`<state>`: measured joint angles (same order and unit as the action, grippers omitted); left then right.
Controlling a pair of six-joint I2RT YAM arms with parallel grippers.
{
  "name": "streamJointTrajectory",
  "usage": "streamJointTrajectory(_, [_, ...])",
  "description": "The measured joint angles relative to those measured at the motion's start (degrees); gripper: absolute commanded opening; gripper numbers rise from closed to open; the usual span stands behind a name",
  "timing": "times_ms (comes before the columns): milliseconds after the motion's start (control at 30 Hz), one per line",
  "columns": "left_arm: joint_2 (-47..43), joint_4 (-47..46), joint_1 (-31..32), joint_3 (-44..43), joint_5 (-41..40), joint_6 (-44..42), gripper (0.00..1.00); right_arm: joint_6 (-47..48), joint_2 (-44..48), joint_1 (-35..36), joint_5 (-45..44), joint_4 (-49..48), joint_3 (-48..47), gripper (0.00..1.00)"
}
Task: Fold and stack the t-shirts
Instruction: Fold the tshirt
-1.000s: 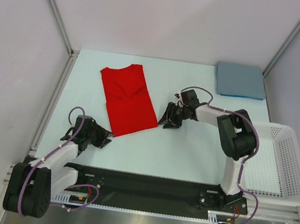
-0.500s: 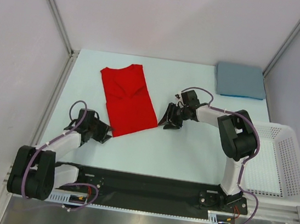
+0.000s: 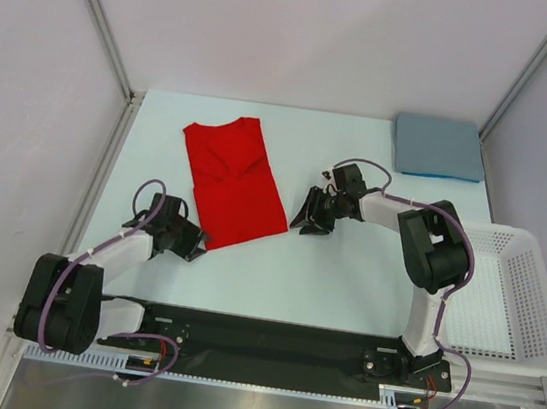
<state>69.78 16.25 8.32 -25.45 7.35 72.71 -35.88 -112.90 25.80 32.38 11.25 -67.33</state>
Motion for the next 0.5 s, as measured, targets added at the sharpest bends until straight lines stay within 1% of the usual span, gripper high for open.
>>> streamJointTrajectory(233, [0.4,0.5,0.2,-0.3,0.0,1.1,0.47,-0.1,0.0,-0.4,-0.1,0.0,0.0,0.47])
streamJointTrajectory(300, [1.2,0.8,0.3,-0.6,-0.2,1.3,0.46,-0.1,0.0,-0.4,-0.1,0.0,0.0,0.48])
streamJointTrajectory(400, [1.9,1.7,0.3,-1.5,-0.3,1.3,0.36,-0.5,0.0,-0.4,0.1,-0.2,0.0,0.54])
streamJointTrajectory(433, [1.9,2.1,0.3,-1.7,-0.4,1.3,0.22,-0.6,0.0,-0.4,0.2,-0.5,0.0,0.56])
streamJointTrajectory(467, [2.1,2.4,0.4,-1.7,-0.8,1.0,0.14,-1.2,0.0,-0.4,0.5,-0.9,0.0,0.60])
streamJointTrajectory(500, [2.3,2.8,0.5,-1.7,-1.0,1.0,0.08,-1.9,0.0,-0.4,0.8,-1.5,0.2,0.61])
